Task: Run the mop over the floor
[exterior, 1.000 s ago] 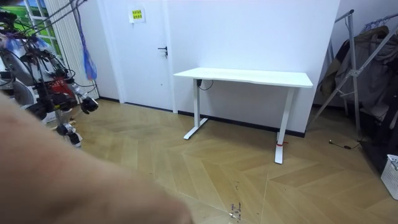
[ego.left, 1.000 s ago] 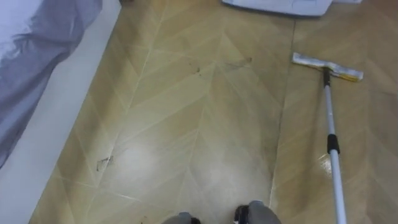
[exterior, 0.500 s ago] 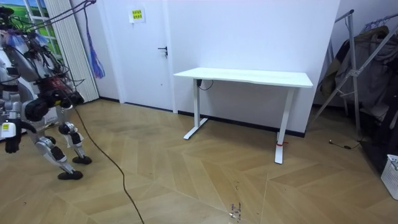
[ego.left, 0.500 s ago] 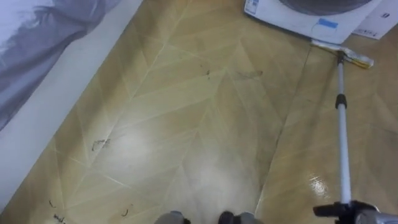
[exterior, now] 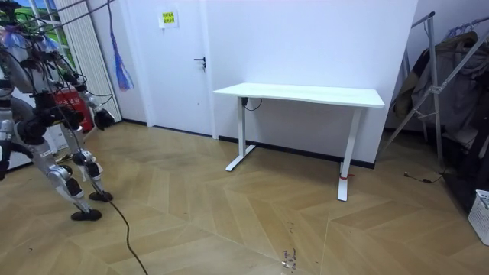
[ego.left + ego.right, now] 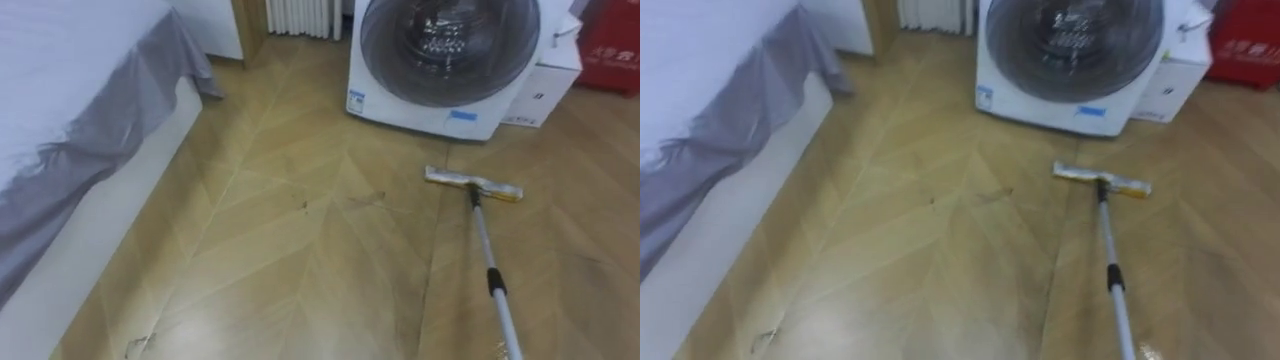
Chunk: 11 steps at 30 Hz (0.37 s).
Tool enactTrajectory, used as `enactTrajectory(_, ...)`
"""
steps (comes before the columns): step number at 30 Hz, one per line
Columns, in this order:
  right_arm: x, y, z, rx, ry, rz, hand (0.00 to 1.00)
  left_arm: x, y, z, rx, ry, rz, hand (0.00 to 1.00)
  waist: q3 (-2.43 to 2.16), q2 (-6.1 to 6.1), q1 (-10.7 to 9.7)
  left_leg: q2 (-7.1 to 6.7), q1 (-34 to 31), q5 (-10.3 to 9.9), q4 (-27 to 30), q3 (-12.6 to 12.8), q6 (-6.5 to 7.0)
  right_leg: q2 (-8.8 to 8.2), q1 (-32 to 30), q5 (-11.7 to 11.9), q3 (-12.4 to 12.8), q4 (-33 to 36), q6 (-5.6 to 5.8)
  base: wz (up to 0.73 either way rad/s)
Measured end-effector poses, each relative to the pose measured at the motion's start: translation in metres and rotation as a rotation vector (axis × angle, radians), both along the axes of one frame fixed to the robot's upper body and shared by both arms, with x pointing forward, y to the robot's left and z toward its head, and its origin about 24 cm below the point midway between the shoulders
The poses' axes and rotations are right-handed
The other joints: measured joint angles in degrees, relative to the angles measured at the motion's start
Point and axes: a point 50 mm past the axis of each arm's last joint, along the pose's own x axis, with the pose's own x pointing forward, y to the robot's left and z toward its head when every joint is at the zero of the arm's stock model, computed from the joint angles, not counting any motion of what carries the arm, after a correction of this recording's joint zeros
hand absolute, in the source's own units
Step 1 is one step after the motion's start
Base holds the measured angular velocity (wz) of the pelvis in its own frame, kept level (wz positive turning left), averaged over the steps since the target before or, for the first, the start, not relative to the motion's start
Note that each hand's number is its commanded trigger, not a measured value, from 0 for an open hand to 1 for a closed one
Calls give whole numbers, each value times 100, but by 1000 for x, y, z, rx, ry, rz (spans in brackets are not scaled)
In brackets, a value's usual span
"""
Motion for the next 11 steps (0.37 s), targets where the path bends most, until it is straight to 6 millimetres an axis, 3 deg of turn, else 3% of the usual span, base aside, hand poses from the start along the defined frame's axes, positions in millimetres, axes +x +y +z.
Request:
enactTrajectory(4, 3, 4, -1, 40, 3, -6, 100, -1, 2, 0, -23, 13, 57, 0, 15, -74, -45, 46, 312, 5, -126, 26, -9, 82, 309, 29, 53, -176, -13, -12)
enactTrajectory(11, 10, 9, -3, 74, -13, -15, 100, -4, 5, 0, -43, 22, 99, 0, 28, -88, -52, 74, 534, 5, -202, 33, -9, 132, 500, 49, 118, -258, -8, -6)
